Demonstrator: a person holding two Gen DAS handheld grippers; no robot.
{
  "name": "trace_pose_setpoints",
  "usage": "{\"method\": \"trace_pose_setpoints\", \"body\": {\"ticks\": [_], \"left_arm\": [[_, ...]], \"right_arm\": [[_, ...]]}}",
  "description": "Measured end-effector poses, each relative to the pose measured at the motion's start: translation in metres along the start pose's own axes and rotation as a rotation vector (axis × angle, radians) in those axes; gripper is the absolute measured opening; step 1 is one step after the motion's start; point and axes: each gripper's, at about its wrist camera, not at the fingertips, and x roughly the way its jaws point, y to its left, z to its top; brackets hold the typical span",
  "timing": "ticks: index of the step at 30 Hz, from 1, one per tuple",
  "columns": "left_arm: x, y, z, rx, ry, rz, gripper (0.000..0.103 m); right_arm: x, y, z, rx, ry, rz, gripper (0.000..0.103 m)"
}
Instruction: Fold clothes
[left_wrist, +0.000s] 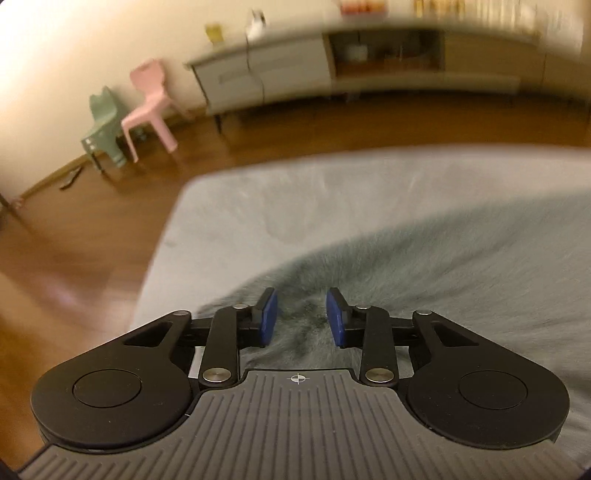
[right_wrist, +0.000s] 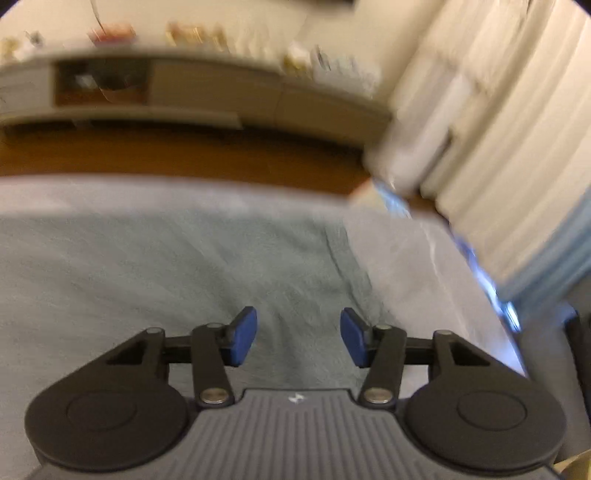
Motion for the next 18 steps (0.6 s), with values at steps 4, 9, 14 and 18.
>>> {"method": "trace_pose_setpoints", "body": {"ticks": [4,9,14,18], "left_arm": [[-0.088,0.046,-0.053,-0.071,-0.079,-0.135,0.034],[-0.139,0.076,-0.156,-0.152,0.002,-0.176,0.052],[-0.137,0.073,-0.218,-0.218,0.104,-0.193,0.066],[-0.132,0.071,-0.212,-0.251,0.074,-0.209,0.015]], "right_arm": [[-0.132,0.059,-0.042,-0.066,-0.069,0.452,0.052],[-0.248,0.172,-0.121,-0.352,0.025,0.834,0.058],[-0.277,0.237,-0.173,-0.547,0.05,0.774,0.057],[-0.28,0.233,-0.182,-0.576,0.112,0.763,0.045]]}}
